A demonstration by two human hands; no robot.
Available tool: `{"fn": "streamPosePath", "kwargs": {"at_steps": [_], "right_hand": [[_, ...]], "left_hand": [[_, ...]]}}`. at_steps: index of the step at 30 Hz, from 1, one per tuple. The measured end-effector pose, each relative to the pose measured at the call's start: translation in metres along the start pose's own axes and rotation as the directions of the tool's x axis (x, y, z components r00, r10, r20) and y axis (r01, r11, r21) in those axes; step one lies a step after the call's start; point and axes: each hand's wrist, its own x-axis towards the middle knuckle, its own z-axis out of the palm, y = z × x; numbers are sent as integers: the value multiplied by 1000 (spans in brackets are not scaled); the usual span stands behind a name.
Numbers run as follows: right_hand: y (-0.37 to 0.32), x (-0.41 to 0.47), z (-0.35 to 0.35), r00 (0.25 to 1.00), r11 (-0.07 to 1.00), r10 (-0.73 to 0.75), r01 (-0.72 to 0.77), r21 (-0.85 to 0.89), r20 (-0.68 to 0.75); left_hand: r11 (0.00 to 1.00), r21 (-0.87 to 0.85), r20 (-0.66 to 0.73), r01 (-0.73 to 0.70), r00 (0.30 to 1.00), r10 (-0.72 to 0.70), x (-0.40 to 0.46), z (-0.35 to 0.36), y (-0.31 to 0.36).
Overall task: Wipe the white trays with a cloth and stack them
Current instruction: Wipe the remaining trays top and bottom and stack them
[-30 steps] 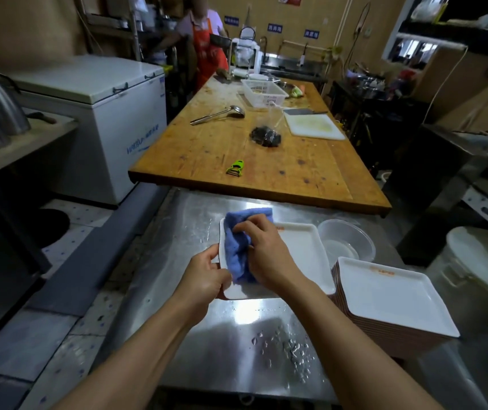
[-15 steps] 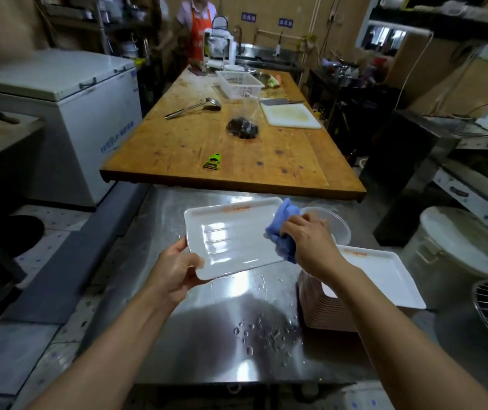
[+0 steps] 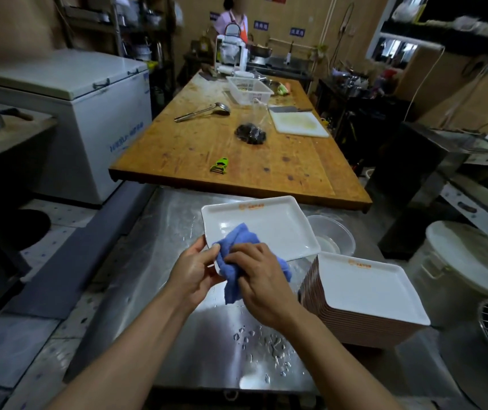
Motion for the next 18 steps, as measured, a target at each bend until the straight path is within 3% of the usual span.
{"fn": "streamPosePath", "kwargs": {"at_steps": [5, 12, 18], "right_hand": [[-2, 16, -6, 998, 998, 28, -31, 51, 49], [9, 58, -11, 998, 988, 55, -50, -149, 24], [41, 51, -25, 982, 921, 173, -186, -342, -69]], "left_hand": [[986, 150, 71, -68, 996, 58, -4, -1, 11], [959, 272, 108, -75, 993, 47, -11, 4, 15], [976, 215, 48, -24, 999, 14, -10, -5, 20]]}}
